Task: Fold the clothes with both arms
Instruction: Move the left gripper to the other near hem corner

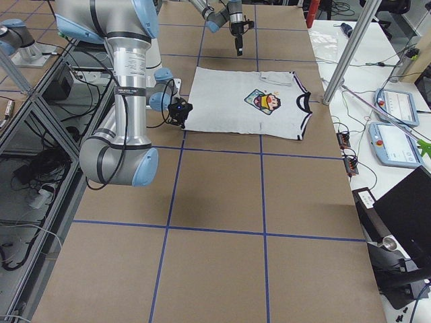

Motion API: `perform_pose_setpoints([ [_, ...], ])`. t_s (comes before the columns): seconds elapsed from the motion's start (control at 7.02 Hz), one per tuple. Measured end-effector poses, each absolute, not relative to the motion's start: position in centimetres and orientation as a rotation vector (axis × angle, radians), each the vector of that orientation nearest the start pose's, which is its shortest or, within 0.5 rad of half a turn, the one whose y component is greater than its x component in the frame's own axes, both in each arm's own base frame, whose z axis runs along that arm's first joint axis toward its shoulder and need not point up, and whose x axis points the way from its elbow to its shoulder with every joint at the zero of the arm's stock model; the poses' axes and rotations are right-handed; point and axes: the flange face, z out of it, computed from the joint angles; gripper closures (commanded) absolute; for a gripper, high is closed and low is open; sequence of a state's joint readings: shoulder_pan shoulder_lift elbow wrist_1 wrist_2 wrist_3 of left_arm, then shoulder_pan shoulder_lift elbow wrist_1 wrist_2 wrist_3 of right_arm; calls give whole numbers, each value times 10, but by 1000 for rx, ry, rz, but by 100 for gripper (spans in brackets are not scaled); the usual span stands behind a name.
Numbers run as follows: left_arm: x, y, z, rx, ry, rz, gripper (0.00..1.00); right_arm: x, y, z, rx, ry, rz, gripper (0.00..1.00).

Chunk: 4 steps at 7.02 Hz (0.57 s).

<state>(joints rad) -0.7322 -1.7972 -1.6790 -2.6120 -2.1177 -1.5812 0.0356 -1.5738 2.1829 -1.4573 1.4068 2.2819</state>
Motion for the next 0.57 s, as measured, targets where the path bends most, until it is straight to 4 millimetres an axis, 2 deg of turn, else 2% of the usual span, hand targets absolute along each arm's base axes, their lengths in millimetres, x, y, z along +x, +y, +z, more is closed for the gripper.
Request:
perform_pose_setpoints([
  [0.14,373,-417,364,-35,1408,-278,29,-451,-165,364,-101,-765,770,100],
  [0.29,382,-391,350,-100,1377,-323,28,-448,-166,358,-107,-777,770,100],
  [0.43,395,-362,328,-123,1314,-368,29,-444,-166,354,-112,-786,769,100],
  [0.57,416,-329,318,-111,1233,-398,29,-441,-166,352,-113,-789,770,100],
])
